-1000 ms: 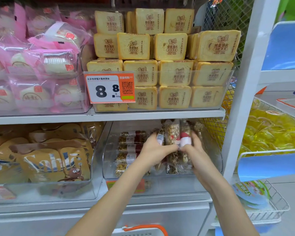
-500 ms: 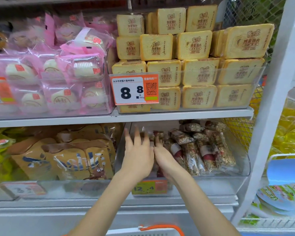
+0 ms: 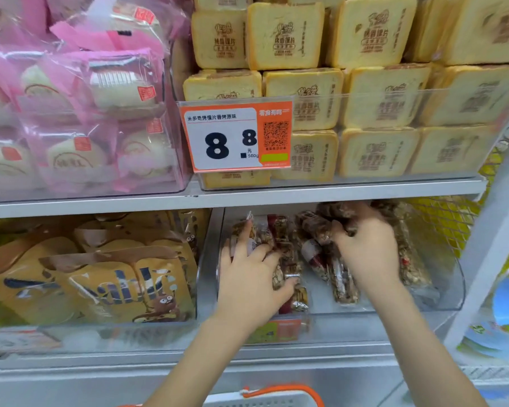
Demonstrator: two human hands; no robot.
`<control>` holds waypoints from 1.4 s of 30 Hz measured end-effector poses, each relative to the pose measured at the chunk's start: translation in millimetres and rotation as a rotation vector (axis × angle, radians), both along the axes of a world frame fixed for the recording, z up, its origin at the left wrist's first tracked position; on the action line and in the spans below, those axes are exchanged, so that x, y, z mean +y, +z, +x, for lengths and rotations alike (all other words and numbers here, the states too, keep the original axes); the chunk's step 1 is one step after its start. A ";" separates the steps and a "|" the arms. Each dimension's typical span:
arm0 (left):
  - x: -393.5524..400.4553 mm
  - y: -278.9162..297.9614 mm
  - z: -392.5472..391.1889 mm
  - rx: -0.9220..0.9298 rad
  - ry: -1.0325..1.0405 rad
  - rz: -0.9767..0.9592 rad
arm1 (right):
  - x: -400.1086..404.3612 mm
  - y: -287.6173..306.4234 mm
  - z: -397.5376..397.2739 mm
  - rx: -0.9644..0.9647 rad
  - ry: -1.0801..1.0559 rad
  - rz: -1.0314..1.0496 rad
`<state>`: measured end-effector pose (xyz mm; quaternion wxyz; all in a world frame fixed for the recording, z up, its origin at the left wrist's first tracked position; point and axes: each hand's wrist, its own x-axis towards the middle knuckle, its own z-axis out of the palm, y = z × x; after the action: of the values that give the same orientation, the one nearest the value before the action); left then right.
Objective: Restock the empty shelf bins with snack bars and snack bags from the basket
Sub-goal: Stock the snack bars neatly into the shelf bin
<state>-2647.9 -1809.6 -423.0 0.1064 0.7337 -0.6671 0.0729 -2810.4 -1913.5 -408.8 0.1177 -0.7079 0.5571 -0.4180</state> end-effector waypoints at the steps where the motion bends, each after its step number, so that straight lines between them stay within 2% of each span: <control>1: -0.1 -3.8 0.7 0.011 -0.002 -0.049 | -4.7 -1.3 -9.8 0.093 -0.077 -0.081; 3: -2.3 -9.1 1.3 0.018 0.000 -0.120 | -18.4 -11.2 -15.2 0.323 -0.113 -0.071; 6: -2.9 -14.3 1.2 0.038 -0.009 -0.172 | -37.1 -10.4 0.3 0.662 -0.020 0.182; 8: -2.0 -15.2 0.8 0.056 -0.018 -0.164 | -46.1 -5.0 9.8 0.789 0.039 0.273; 11: -1.0 -14.2 -0.2 0.069 -0.009 -0.146 | -45.7 -10.2 17.6 1.011 0.079 0.297; 16: 1.0 -13.0 -0.2 0.059 -0.011 -0.125 | -37.7 -28.8 29.8 1.025 0.107 0.125; 19: 3.4 -11.5 0.1 0.064 -0.013 -0.091 | -30.0 -32.2 35.9 1.085 0.166 0.145; 24: 4.7 -9.5 0.3 0.068 -0.013 -0.054 | -31.8 -21.3 15.1 0.990 0.081 0.203; 28: 3.9 -10.8 -1.1 0.117 0.009 -0.111 | -28.0 -32.3 13.8 1.178 0.075 0.285; 31: 2.3 -11.4 -1.4 0.103 0.018 -0.118 | -29.5 -30.8 25.2 1.156 0.069 0.359; 34: 2.6 -12.2 -1.6 0.093 0.012 -0.131 | -29.2 -30.6 28.5 1.067 0.077 0.347; 38: 3.6 -10.7 -2.1 0.087 0.011 -0.139 | -27.9 -26.7 14.8 0.786 0.095 0.284; 42: 5.4 -8.9 -2.2 0.104 0.019 -0.116 | -31.3 -25.0 -3.2 0.386 0.040 0.176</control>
<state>-2650.1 -1804.2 -431.9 0.1824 0.7355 -0.6482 0.0745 -2813.6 -1944.7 -433.7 0.0786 -0.7727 0.5895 -0.2219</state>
